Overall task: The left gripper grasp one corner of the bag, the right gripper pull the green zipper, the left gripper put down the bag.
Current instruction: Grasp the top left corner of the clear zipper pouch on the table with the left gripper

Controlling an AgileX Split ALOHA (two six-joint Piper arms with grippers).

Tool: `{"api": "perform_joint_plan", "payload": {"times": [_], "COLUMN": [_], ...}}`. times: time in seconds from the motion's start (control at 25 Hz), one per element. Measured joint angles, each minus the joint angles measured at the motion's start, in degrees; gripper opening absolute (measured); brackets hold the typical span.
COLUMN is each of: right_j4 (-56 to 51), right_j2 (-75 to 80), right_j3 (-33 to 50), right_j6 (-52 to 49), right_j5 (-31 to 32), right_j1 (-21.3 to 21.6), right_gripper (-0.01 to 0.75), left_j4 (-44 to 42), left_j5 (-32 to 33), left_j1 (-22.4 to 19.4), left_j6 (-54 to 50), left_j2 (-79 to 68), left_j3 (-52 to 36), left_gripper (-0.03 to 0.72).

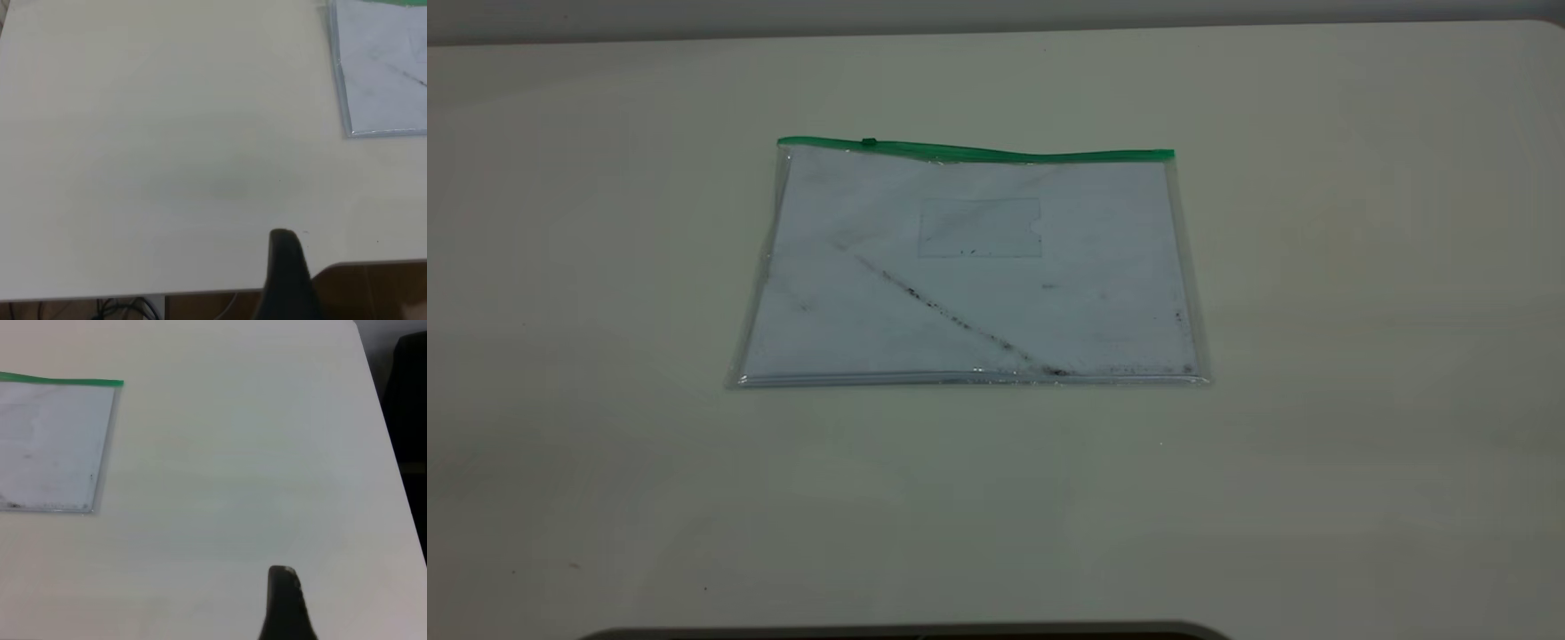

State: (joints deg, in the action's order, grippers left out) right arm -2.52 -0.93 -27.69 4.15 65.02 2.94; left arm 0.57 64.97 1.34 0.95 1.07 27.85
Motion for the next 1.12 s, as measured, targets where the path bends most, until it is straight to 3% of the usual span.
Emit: {"api": "perform_joint_plan", "payload": {"times": [0.88, 1.12], "right_j4": [0.00, -0.52], "right_j2": [0.00, 0.00], "right_j3": [0.00, 0.00], "right_j6": [0.00, -0.11], "right_j5": [0.00, -0.12], "right_j1": [0.00, 0.00], "right_gripper": [0.553, 0.553], "left_j4": [0.00, -0.11], "left_j5": [0.00, -2.93], "left_j1": [0.00, 0.00], "left_j6": [-1.28, -3.18], "left_j2": [-0.50, -13.59], "left_j3": [0.27, 6.79], "left_gripper": [0.590, 0.590]}}
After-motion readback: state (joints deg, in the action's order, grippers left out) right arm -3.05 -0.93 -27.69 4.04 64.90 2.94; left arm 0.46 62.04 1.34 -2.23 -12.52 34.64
